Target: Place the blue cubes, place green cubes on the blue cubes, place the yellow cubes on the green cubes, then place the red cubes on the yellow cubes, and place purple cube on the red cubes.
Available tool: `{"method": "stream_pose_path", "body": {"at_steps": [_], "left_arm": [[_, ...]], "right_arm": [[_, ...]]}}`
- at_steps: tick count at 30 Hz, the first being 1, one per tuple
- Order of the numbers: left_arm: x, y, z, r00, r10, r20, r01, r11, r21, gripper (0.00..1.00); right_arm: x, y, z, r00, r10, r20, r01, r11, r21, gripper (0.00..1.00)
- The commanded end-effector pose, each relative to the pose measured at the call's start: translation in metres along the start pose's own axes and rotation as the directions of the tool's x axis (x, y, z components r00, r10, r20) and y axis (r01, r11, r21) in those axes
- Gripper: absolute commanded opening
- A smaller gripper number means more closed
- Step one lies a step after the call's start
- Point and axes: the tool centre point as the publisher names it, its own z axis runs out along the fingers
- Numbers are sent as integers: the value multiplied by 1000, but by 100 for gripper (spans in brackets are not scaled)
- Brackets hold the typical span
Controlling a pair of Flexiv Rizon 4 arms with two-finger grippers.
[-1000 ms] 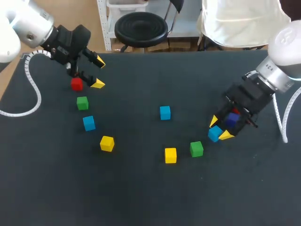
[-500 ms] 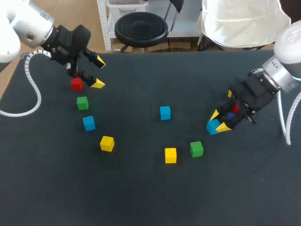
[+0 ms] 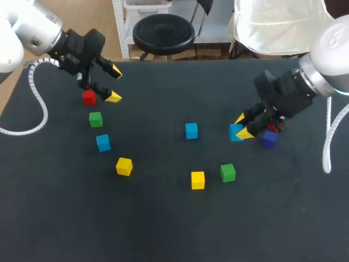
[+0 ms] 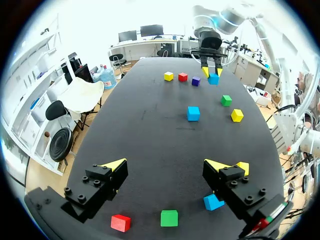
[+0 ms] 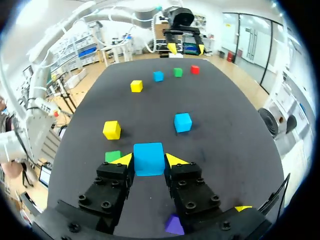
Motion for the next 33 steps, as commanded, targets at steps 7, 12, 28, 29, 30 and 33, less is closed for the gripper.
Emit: {"method": "stream_pose_path", "body": {"at_steps": [7, 12, 28, 29, 30, 33], "left_arm": [[0, -1, 0, 1000, 0, 0, 0, 1000, -3, 100], [0, -1, 0, 1000, 0, 0, 0, 1000, -3, 100], [0, -1, 0, 1000, 0, 0, 0, 1000, -3, 100], [0, -1, 0, 1000, 0, 0, 0, 1000, -3, 100], [0, -1, 0, 1000, 0, 0, 0, 1000, -3, 100], [0, -1, 0, 1000, 0, 0, 0, 1000, -3, 100]], "right_arm": [[-13, -5, 13, 1000, -12, 25, 12, 1000, -6, 0], [-13, -5, 13, 1000, -12, 25, 12, 1000, -6, 0], [-13, -5, 13, 1000, -12, 25, 12, 1000, -6, 0], [-13, -5, 13, 1000, -12, 25, 12, 1000, -6, 0], [-20, -10, 17, 999, -31, 12, 31, 999, -18, 0], [-31, -20, 26, 997, -71, 20, 72, 997, -36, 0]]}}
